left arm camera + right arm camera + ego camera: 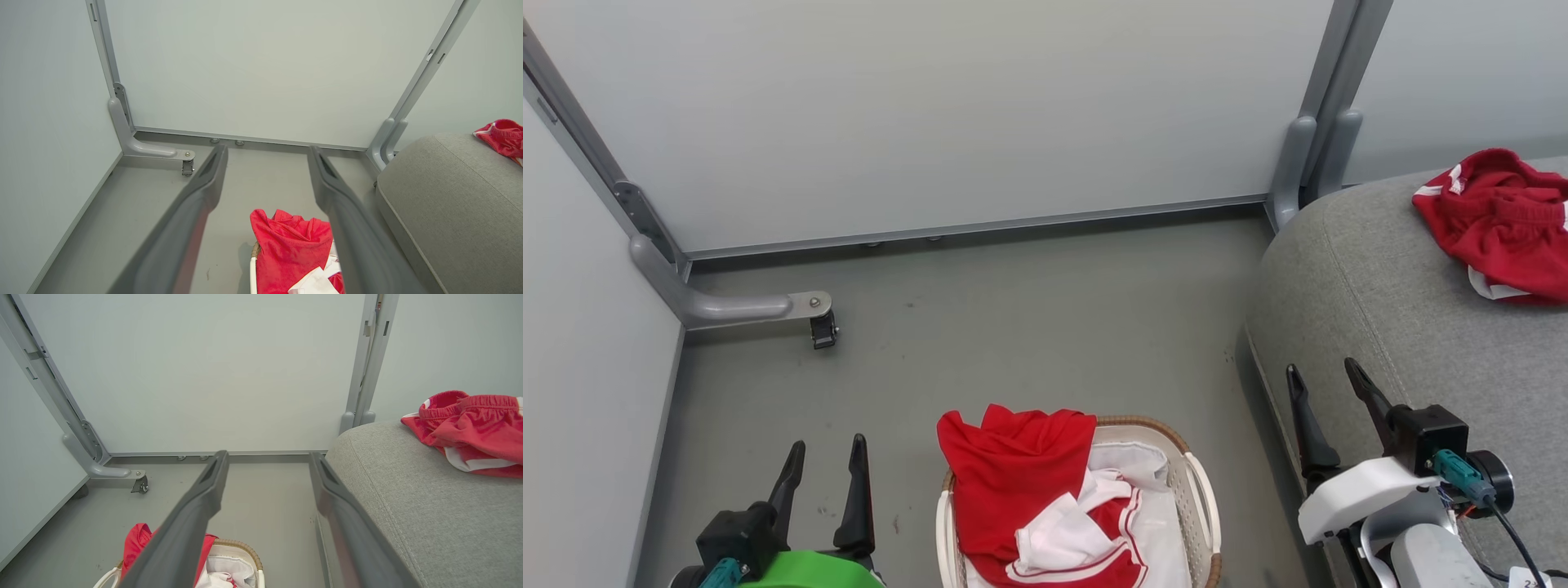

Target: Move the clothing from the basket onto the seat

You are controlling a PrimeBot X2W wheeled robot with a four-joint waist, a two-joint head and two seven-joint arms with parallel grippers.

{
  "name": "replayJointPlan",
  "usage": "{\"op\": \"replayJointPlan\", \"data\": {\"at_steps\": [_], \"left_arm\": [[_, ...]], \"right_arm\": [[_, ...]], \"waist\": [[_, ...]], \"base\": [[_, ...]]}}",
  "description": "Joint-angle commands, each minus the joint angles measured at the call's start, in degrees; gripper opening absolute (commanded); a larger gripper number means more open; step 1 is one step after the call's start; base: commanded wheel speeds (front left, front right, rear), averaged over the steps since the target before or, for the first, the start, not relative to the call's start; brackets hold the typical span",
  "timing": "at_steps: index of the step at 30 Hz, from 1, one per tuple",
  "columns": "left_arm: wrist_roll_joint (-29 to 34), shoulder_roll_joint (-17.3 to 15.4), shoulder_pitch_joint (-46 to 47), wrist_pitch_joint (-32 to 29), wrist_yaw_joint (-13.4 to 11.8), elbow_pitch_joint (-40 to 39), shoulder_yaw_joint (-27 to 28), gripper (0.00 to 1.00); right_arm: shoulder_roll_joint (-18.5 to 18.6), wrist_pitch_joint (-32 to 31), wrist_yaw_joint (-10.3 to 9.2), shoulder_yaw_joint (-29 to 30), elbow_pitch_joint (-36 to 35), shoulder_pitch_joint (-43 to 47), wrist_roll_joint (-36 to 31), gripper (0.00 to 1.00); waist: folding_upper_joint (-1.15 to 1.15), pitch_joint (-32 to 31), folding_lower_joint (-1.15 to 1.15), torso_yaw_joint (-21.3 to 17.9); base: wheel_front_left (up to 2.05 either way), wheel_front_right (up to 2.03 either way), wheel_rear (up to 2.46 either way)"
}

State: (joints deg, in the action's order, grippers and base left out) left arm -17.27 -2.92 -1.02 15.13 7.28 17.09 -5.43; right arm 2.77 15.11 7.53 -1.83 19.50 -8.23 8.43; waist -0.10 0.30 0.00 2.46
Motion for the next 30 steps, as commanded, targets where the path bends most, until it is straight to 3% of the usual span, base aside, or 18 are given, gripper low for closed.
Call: {"op": "replayJointPlan", "data": {"at_steps": [1, 9, 15, 21, 30], "left_arm": [[-0.2, 0.0, 0.8, 0.0, 0.1, 0.1, 0.0, 1.00], [0.0, 0.0, 1.3, 0.0, 0.2, -0.4, -0.4, 1.00], [2.2, 0.0, 3.9, 0.0, 0.2, 0.9, -4.1, 1.00], [4.5, -0.2, 11.0, 0.0, 0.3, 5.0, -11.7, 1.00], [4.8, -2.1, 27.4, -1.8, 0.3, 20.5, -27.1, 1.00]], "right_arm": [[0.2, 0.1, -0.08, 0.2, 0.0, -0.2, 0.1, 1.00], [0.2, 0.1, -0.08, 0.3, -0.6, -0.8, -0.1, 1.00], [0.2, 0.1, -0.08, 1.1, -1.8, -2.2, -1.0, 1.00], [0.2, 0.1, -0.08, 2.0, -4.0, -5.3, -2.2, 1.00], [0.2, 0.1, -0.08, 2.6, -8.1, -12.2, -3.0, 1.00]], "waist": [[0.10, 0.1, 0.00, 0.0], [0.10, 1.3, 0.00, -0.1], [0.10, 4.3, 0.00, -0.7], [0.10, 10.7, 0.00, -2.0], [0.10, 23.2, 0.00, -5.4]], "base": [[0.00, 0.00, 0.00], [0.00, 0.00, 0.00], [0.00, 0.00, 0.00], [0.00, 0.00, 0.00], [0.00, 0.00, 0.00]]}}
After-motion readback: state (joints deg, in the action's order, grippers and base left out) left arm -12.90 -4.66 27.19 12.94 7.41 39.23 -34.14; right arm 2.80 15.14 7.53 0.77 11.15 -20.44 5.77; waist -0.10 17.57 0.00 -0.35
